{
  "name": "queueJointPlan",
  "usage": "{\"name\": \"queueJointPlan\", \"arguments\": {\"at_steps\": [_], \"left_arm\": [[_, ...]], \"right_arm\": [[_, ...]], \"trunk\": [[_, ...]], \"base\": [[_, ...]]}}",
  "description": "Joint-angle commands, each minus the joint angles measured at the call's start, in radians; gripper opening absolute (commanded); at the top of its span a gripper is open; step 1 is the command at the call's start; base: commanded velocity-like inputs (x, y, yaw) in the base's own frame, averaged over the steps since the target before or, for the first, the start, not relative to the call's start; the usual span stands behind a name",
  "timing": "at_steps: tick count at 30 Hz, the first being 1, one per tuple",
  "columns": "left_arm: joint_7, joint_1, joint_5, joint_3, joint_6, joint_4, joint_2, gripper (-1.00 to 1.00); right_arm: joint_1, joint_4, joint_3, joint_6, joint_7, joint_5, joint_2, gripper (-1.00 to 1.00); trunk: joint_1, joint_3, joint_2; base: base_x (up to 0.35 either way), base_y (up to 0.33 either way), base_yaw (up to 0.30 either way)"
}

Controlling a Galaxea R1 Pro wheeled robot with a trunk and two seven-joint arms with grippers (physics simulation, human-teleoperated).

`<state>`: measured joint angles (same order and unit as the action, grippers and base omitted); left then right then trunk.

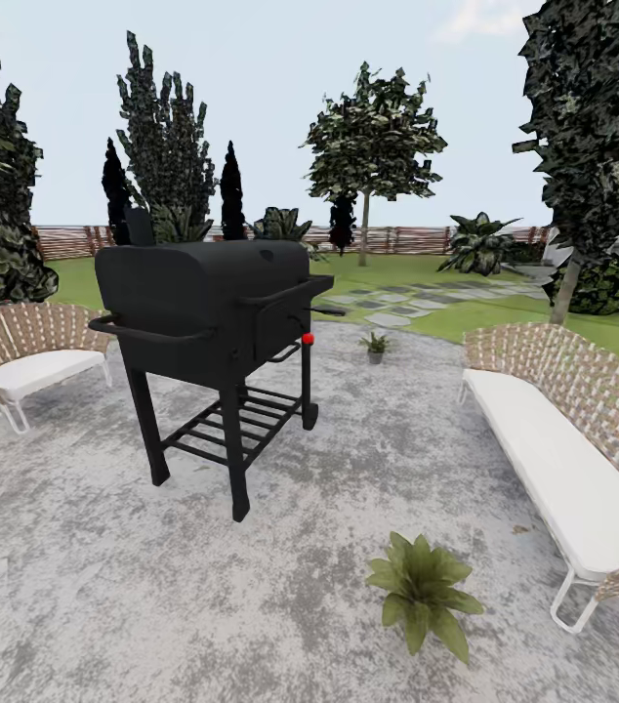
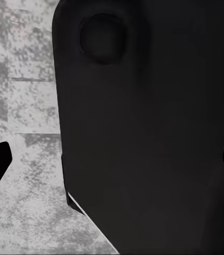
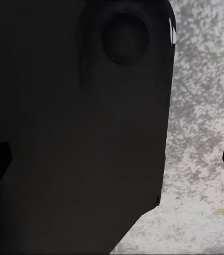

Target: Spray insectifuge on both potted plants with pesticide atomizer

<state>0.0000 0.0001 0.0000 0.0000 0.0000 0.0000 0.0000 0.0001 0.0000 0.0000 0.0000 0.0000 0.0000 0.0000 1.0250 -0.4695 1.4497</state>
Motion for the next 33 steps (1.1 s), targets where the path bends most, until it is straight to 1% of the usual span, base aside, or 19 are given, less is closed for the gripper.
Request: {"name": "queueJointPlan", "arguments": {"at_steps": [1,3,7,11,13,18,33], "left_arm": [[0.0,0.0,0.0,0.0,0.0,0.0,0.0,1.0],[-0.009,0.0,-0.004,-0.005,0.0,0.005,-0.009,1.0],[-0.008,0.0,-0.004,-0.004,0.0,0.005,-0.008,1.0],[-0.008,0.0,-0.004,-0.003,0.0,0.001,-0.008,1.0],[-0.008,0.0,-0.004,-0.002,0.0,0.0,-0.007,1.0],[-0.008,0.0,-0.004,-0.002,0.0,-0.001,-0.006,1.0],[-0.006,0.0,-0.005,-0.002,0.0,-0.002,-0.006,1.0]], "right_arm": [[0.0,0.0,0.0,0.0,0.0,0.0,0.0,1.0],[-0.005,-0.012,0.002,-0.002,0.006,0.002,0.011,1.0],[-0.004,-0.011,0.002,-0.002,0.006,0.002,0.014,1.0],[-0.005,-0.034,0.002,-0.008,0.006,0.003,0.035,1.0],[-0.005,-0.045,0.001,-0.009,0.006,0.003,0.039,1.0],[-0.005,-0.065,0.0,-0.011,0.005,0.003,0.042,1.0],[-0.005,-0.068,0.002,-0.011,0.005,0.003,0.044,1.0]], "trunk": [[0.0,0.0,0.0],[0.0,0.0,0.0],[0.0,0.0,0.0],[0.0,0.0,0.0],[0.0,0.0,0.0],[0.0,0.0,0.0],[0.0,0.0,0.0]], "base": [[0.0,0.0,0.0],[0.0,0.0,0.0],[0.0,0.0,0.0],[0.0,0.0,0.0],[0.0,0.0,0.0],[0.0,0.0,0.0],[0.0,0.0,0.0]]}}
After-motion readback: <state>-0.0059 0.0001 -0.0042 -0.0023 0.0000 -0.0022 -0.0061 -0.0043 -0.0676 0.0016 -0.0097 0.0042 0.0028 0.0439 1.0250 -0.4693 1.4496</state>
